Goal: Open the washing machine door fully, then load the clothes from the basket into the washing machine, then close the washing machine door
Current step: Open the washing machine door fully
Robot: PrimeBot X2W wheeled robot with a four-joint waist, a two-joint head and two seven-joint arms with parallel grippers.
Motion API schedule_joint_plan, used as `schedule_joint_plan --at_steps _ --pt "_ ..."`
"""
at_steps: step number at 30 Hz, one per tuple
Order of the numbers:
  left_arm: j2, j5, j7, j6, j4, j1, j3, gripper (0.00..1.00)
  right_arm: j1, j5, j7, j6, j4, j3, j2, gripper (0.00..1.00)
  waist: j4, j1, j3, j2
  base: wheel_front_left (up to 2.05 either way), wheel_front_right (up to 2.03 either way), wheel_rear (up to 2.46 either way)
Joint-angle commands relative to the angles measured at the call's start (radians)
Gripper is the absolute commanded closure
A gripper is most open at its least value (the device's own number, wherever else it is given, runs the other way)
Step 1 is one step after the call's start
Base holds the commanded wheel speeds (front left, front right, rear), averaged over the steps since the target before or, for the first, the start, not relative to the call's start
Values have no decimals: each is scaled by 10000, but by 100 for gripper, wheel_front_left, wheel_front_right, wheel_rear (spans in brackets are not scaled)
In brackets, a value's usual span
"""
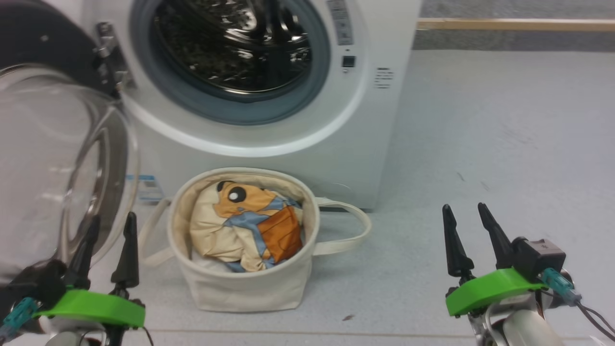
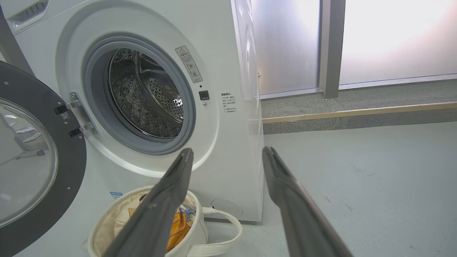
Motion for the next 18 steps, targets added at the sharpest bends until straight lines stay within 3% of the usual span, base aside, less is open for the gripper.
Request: schedule_joint_plan --at_steps 1,8,18 --pt "446 -189 -47 -58 -473 -170 314 0 -490 -70 -124 75 -363 179 -150 0 -399 0 75 0 0 0 0" --pt "749 -423 -47 -58 -585 146 580 0 -633 -102 -124 75 -434 166 -183 0 -769 0 257 0 0 0 0" --pt "729 -554 -47 -59 -585 194 510 0 -695 -225 -124 75 -647 -123 -235 0 -692 0 272 0 0 0 0"
